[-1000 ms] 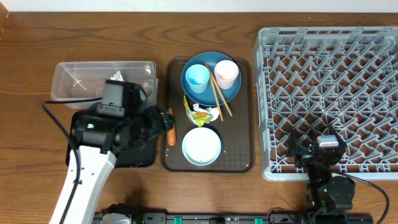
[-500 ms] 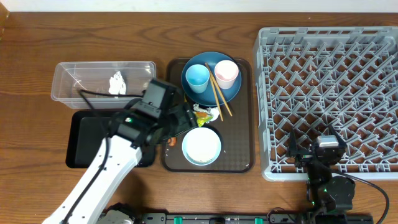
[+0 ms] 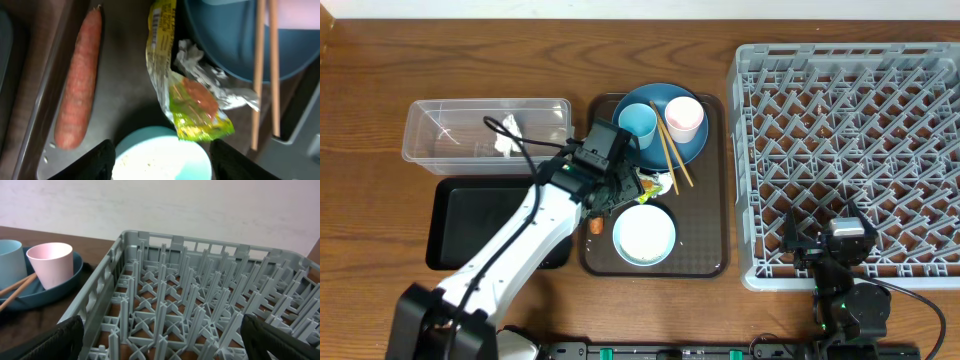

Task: Sort waste into correct bins and load items into the dishwasher rack
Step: 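Move the left gripper back over the yellow snack wrapper, then lower the left gripper and pinch the yellow snack wrapper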

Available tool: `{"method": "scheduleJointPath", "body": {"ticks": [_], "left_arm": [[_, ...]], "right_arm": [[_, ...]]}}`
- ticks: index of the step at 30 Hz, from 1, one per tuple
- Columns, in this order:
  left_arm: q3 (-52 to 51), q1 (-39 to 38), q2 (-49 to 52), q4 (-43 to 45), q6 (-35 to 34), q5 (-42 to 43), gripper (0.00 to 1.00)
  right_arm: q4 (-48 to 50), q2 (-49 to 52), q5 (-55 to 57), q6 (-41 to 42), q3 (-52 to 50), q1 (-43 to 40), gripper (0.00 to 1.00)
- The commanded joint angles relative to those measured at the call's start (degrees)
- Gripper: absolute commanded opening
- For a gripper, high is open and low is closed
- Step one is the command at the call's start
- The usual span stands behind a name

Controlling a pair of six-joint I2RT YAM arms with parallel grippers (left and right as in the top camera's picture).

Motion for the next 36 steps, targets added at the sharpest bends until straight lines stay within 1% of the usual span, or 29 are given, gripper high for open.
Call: {"method": "scheduleJointPath", "body": {"ticks": [1,8,12,15,23,28,36], "left_arm": [[-0.7,0.1,2.3,0.4,-0.5,-2.0,0.62],[-0.7,0.1,5.3,3.3,-0.5,-2.1,0.6],[-0.7,0.1,6.0,5.3,-0.5,-2.1,0.47],[-0.7,0.1,6.1,5.8,-0.5,-2.6,0.43],[-0.7,0.0,6.1,5.8,-0.5,-6.4,0.41],[-0.7,0.0,6.1,6.4,-0.5,-6.5,0.38],[-0.7,0.0,6.1,6.5,-0.5,-6.5,0.38]], "right_arm": [[-0.3,-0.3,0.2,-0.6,-0.1,-0.4,0.99],[-0.3,-0.3,0.2,-0.6,-0.1,-0.4,0.99],[-0.3,-0.3,0.2,-0.6,-0.1,-0.4,0.99],[-0.3,-0.3,0.2,-0.6,-0.1,-0.4,0.99],[-0.3,-0.3,0.2,-0.6,-0.1,-0.4,0.99],[-0.3,-0.3,0.2,-0.6,-0.1,-0.4,0.99],[-0.3,-0.3,0.2,-0.6,-0.1,-0.4,0.99]]}}
